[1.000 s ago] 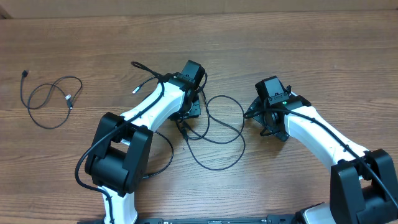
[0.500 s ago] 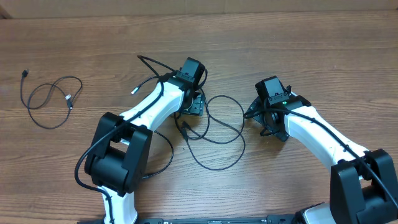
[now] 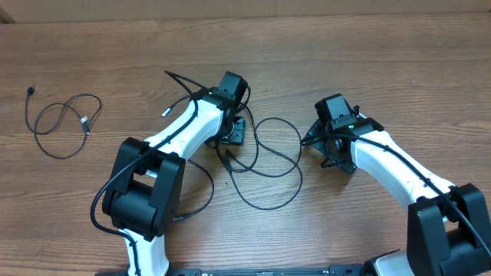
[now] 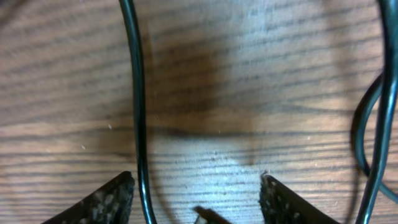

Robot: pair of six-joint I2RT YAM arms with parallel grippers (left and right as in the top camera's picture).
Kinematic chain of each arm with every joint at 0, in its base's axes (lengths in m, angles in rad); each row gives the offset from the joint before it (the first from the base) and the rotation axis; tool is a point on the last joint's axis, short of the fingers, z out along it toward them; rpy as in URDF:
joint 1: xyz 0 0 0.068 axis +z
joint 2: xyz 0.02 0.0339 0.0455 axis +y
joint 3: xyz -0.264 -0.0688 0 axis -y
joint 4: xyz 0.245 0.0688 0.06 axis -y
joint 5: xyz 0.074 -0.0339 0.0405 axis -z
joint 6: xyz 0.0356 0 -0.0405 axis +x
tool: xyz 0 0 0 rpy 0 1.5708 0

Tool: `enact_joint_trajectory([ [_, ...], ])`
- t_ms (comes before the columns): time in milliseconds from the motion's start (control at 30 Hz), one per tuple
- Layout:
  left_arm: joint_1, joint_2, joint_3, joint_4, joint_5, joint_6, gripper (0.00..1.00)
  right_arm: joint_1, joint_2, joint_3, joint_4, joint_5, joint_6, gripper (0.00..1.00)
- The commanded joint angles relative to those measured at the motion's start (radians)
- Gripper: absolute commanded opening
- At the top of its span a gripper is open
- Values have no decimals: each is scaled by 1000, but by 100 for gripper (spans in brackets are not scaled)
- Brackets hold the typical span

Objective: Untangle cables

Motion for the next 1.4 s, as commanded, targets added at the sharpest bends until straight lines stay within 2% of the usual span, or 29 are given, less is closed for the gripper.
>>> enact_joint_trajectory([
  [0, 1, 10, -34, -1, 19, -84, 64, -3, -15, -5, 5, -2, 8, 100],
  [100, 1, 10, -69, 43, -6, -133, 66, -3, -15, -6, 5, -2, 8, 100],
  [200, 1, 10, -100, 84, -22, -135, 70, -3, -15, -6, 5, -2, 8, 100],
  [400, 1, 10, -105, 87, -22, -133, 70, -3, -15, -5, 5, -2, 8, 100],
  [433, 1, 10, -105, 84, -21, -129, 68, -3, -15, -6, 5, -2, 8, 100],
  [500, 1, 10, -105, 78, -23, -124, 56, -3, -15, -5, 5, -2, 8, 100],
  [533, 1, 10, -105, 76, -22, -100, 42, -3, -15, -6, 5, -2, 8, 100],
  [567, 1, 10, -105, 76, -23, -95, 35, -3, -15, -5, 5, -2, 8, 100],
  [667, 1, 10, -105, 76, -22, -96, 27, -3, -15, -5, 5, -2, 8, 100],
  [733, 1, 10, -105, 76, -21, -96, 27, -3, -15, -5, 5, -2, 8, 100],
  [767, 1, 10, -105, 76, -21, -97, 23, -3, -15, -6, 5, -2, 8, 100],
  [800, 1, 10, -105, 75, -21, -97, 14, -3, -15, -5, 5, -2, 8, 100],
  [900, 1, 10, -105, 76, -21, -97, 4, -3, -15, -5, 5, -2, 8, 100],
  [1367, 29, 10, -111, 80, -22, -142, 4, -3, -15, -6, 5, -2, 8, 100],
])
